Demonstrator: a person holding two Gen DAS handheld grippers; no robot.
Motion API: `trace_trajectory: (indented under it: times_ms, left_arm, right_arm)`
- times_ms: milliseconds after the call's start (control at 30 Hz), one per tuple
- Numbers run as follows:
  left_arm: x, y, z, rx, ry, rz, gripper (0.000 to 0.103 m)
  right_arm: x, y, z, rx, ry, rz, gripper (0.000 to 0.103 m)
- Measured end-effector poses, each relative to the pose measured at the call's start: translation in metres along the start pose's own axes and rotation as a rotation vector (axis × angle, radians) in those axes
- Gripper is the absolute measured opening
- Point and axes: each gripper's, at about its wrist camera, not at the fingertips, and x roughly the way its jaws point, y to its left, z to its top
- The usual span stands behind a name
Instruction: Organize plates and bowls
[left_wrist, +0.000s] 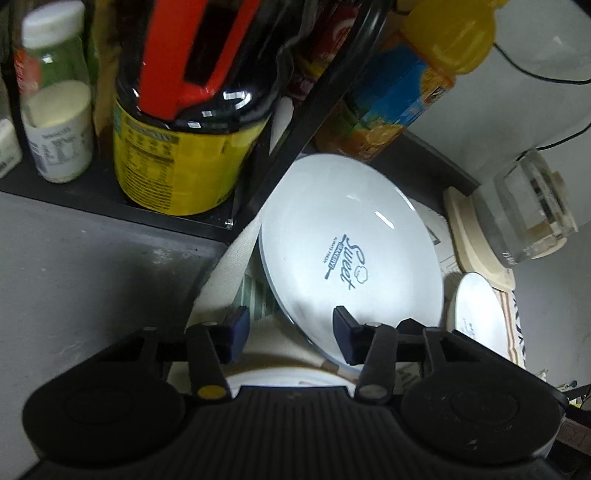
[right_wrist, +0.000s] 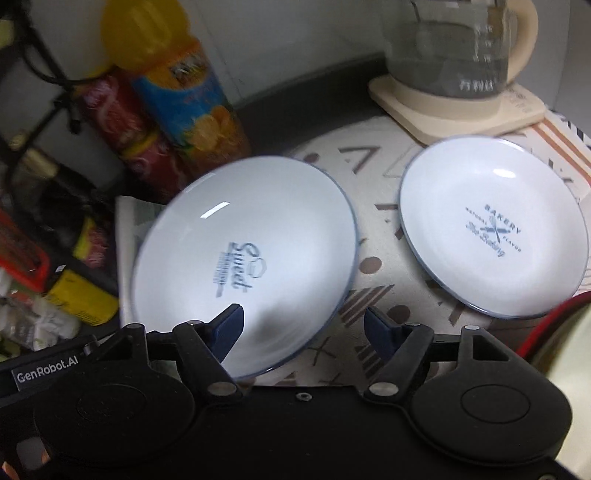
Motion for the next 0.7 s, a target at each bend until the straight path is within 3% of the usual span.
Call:
trace_trajectory:
  times_ms: [100, 167, 200, 300, 433, 567, 700]
  left_arm:
    - [0.013, 0.000, 0.001, -0.018, 0.003, 0.008, 0.044]
    - [0.021, 0.001, 0.001, -0.021, 0.007, -0.001, 0.040]
    - [0.025, 0.002, 0.001, -0.028, 0.015, 0.002, 0.035]
    - [0.034, 0.004, 0.001, -0.043, 0.014, -0.008, 0.024]
    - [0.036, 0.000, 0.004, -0.030, -0.001, 0.001, 0.016]
    - [0.024, -0.007, 0.003, 0.017, -0.034, -0.004, 0.016]
    - [0.014, -0.005, 0.005, -0.006, -0.001, -0.029, 0.017]
  right_arm:
    - [0.015, -0.008, 0.003, 0.056, 0.039, 0.004, 0.064]
    - [0.026, -0.013, 0.004, 0.078, 0.062, 0.018, 0.054]
    - [0.028, -0.014, 0.004, 0.080, 0.053, 0.024, 0.052]
    - [0.031, -0.013, 0.008, 0.066, 0.039, 0.027, 0.032]
    - [0.031, -0.017, 0.010, 0.088, 0.034, 0.024, 0.019]
    - [0.011, -0.014, 0.011, 0.063, -0.028, 0.040, 0.013]
    - [-0.009, -0.008, 0.015, 0.024, -0.076, 0.030, 0.014]
